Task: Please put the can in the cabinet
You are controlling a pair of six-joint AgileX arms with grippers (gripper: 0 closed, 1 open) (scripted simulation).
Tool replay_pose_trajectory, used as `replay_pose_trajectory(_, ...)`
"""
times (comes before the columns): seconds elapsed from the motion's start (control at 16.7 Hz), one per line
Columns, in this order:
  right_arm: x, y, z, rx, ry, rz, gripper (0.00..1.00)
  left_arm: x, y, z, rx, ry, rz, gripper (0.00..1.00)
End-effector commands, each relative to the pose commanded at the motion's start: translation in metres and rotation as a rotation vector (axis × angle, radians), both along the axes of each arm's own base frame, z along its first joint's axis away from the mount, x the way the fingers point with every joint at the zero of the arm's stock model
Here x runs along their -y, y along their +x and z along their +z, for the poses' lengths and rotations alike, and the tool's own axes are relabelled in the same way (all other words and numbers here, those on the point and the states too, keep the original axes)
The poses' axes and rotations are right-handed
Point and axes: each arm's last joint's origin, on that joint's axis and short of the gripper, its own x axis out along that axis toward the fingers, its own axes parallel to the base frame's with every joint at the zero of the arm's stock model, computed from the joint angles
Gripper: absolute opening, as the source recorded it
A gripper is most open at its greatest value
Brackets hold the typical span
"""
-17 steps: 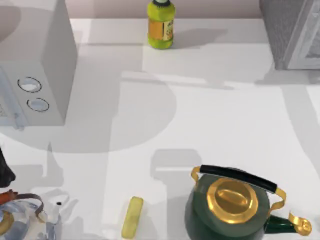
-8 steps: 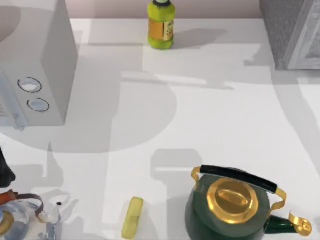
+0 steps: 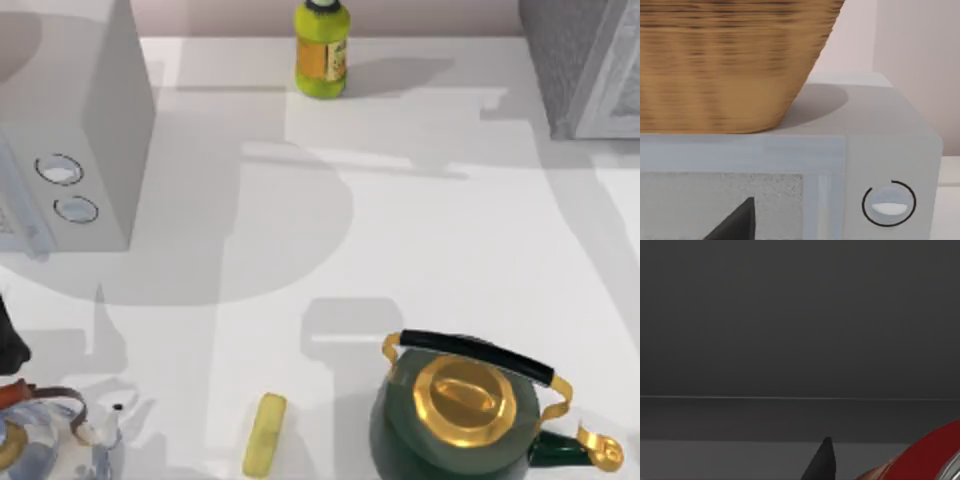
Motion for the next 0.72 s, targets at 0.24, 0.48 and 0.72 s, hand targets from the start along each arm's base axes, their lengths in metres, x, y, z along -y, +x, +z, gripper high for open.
replay_pose_trajectory(0.24, -0.003, 0.032, 0.024, 0.038, 0.005, 0.009, 0.00, 0.000, 0.000, 0.000, 0.000, 0.000, 0.000, 1.00)
replay_pose_trajectory(0.48, 0.000, 0.075, 0.034, 0.056, 0.008, -0.003, 0.00, 0.000, 0.000, 0.000, 0.000, 0.000, 0.000, 1.00)
replay_pose_trajectory(0.72, 0.005, 0.114, 0.022, 0.029, 0.005, -0.019, 0.00, 0.000, 0.000, 0.000, 0.000, 0.000, 0.000, 1.00)
